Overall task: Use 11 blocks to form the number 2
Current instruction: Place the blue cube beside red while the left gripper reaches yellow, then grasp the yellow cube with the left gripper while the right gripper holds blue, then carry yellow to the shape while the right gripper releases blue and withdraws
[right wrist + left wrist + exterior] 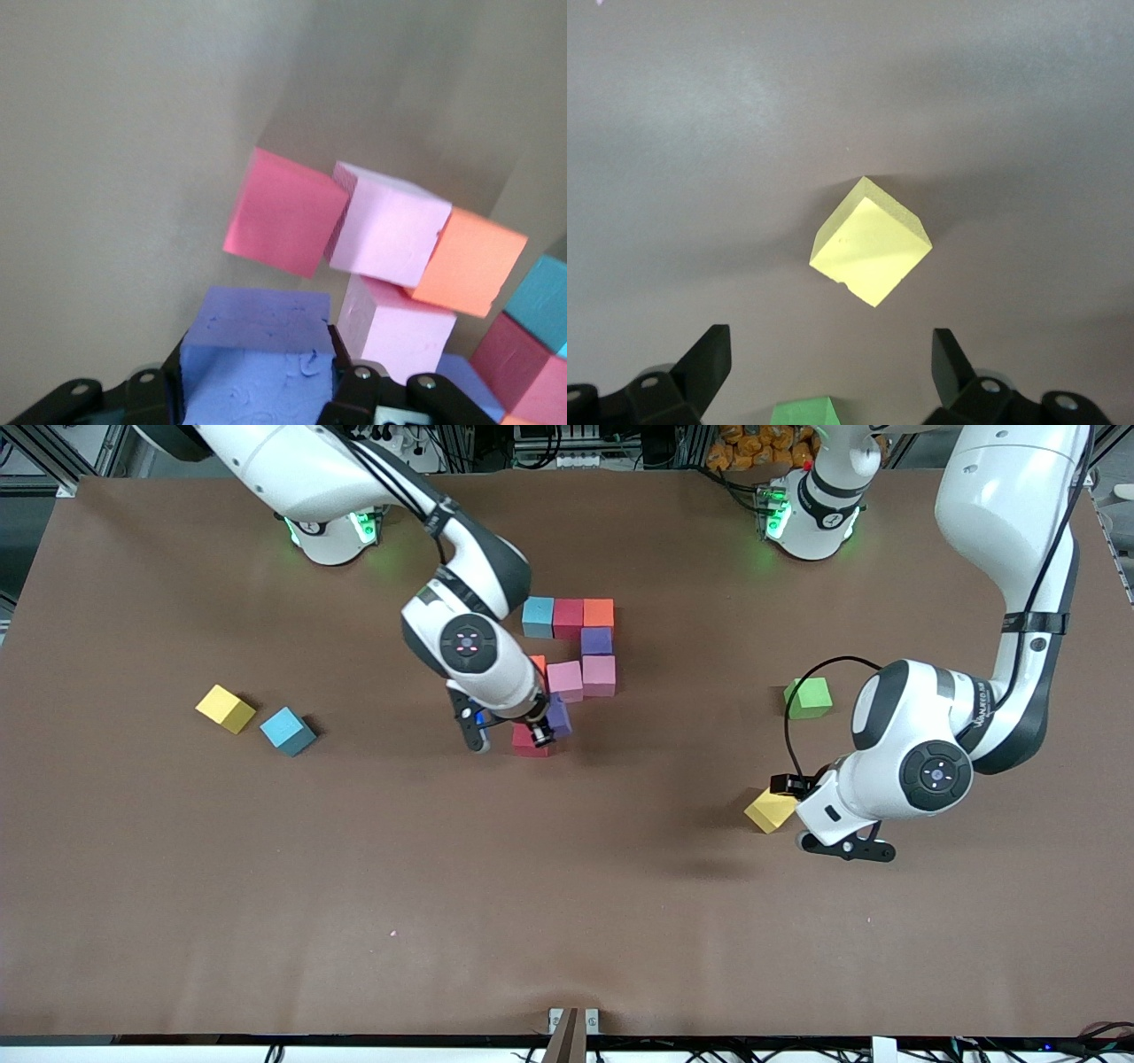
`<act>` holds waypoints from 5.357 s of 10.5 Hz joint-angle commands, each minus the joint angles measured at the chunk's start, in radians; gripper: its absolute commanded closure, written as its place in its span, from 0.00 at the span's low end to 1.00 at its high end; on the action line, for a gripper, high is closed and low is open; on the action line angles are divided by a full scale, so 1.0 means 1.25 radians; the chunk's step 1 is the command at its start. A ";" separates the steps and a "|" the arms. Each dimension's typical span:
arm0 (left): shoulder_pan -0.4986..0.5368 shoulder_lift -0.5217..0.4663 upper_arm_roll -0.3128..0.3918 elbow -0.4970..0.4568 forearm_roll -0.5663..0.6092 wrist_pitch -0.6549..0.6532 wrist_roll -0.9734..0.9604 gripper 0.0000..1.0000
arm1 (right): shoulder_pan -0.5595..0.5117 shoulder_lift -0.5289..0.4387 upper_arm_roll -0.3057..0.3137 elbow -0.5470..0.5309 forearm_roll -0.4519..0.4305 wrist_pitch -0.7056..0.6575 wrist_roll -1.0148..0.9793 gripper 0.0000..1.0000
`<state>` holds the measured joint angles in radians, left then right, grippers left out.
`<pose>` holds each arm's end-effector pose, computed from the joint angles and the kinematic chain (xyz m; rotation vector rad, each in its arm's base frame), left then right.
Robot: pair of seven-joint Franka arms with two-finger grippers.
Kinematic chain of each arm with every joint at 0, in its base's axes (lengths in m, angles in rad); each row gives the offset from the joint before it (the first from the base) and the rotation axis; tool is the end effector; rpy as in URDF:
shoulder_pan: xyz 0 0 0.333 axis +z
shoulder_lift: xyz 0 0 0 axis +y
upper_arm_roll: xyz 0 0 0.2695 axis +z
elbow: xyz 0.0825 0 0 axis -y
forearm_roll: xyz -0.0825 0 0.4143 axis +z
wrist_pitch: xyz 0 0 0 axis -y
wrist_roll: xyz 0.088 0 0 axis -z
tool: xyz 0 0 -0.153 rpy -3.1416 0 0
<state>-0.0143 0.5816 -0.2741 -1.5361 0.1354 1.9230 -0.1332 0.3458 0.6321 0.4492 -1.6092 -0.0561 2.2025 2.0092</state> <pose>0.6524 -0.1659 0.2123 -3.1101 0.2852 0.2724 0.4994 0.4799 0.1902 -2.4774 1.8082 0.3178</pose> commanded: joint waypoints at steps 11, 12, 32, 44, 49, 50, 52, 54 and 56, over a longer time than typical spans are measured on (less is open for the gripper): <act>0.014 0.004 -0.007 -0.160 0.083 0.231 0.210 0.00 | 0.170 0.131 -0.175 0.104 -0.008 0.037 0.096 0.61; 0.012 0.002 -0.008 -0.169 0.083 0.243 0.210 0.00 | 0.172 0.130 -0.179 0.098 -0.010 0.033 0.095 0.61; -0.003 0.015 -0.013 -0.192 0.131 0.329 0.482 0.65 | 0.180 0.121 -0.176 0.091 -0.026 -0.039 0.096 0.38; -0.015 0.000 -0.108 -0.195 0.131 0.301 0.698 0.64 | 0.172 0.109 -0.170 0.182 -0.025 -0.142 0.105 0.00; -0.078 0.007 -0.108 -0.198 0.131 0.296 0.689 0.64 | 0.073 0.045 -0.167 0.185 -0.012 -0.233 -0.091 0.00; -0.098 0.007 -0.108 -0.197 0.130 0.296 0.686 0.64 | 0.039 0.032 -0.164 0.185 -0.001 -0.239 -0.148 0.00; -0.128 0.016 -0.108 -0.190 0.130 0.296 0.686 0.64 | -0.021 0.015 -0.164 0.185 0.015 -0.251 -0.267 0.00; -0.169 0.028 -0.107 -0.174 0.130 0.297 0.686 0.63 | -0.080 0.013 -0.164 0.185 0.048 -0.262 -0.384 0.00; -0.201 0.055 -0.106 -0.135 0.130 0.296 0.687 0.64 | -0.124 0.006 -0.165 0.184 0.062 -0.288 -0.488 0.00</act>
<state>-0.2410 0.6134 -0.4116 -1.7622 0.2770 2.3067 0.7255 0.2271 0.6647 0.2307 -1.3617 -0.0036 1.8691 1.4771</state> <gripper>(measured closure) 0.467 0.000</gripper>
